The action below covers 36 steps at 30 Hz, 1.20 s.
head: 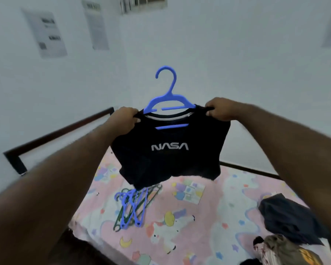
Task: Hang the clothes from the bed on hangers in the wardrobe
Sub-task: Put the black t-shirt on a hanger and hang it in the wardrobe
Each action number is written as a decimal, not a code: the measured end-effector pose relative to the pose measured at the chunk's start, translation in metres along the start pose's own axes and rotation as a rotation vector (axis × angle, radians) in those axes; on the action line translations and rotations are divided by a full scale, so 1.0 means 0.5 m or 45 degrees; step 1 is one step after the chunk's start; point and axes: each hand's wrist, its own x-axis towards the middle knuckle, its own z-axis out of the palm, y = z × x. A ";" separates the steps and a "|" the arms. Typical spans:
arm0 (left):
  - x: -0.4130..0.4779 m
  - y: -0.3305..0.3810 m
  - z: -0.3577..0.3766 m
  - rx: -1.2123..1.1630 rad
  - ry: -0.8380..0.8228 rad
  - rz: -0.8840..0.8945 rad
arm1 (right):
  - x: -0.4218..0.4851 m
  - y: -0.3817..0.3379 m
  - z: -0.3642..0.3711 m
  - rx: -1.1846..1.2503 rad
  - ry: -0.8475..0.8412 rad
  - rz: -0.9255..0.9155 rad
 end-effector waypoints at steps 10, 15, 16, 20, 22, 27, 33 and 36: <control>-0.075 0.008 -0.267 0.003 0.248 -0.017 | -0.083 -0.092 -0.186 0.003 0.331 -0.049; -0.096 0.032 -0.341 0.015 0.299 -0.019 | -0.101 -0.110 -0.262 0.040 0.408 -0.107; -0.097 0.039 -0.356 -0.002 0.317 -0.029 | -0.102 -0.112 -0.278 0.044 0.422 -0.114; -0.089 0.072 -0.401 -0.045 0.445 -0.067 | -0.118 -0.113 -0.352 0.226 0.466 -0.194; -0.084 0.088 -0.410 -0.042 0.490 -0.058 | -0.134 -0.110 -0.381 0.376 0.397 -0.247; -0.083 0.140 -0.417 -0.104 0.494 0.015 | -0.153 -0.110 -0.419 0.461 0.338 -0.318; -0.094 0.207 -0.426 -0.145 0.496 0.110 | -0.129 -0.141 -0.409 0.547 0.417 -0.317; -0.105 0.224 -0.434 -0.321 0.464 0.151 | -0.122 -0.137 -0.415 0.588 0.497 -0.291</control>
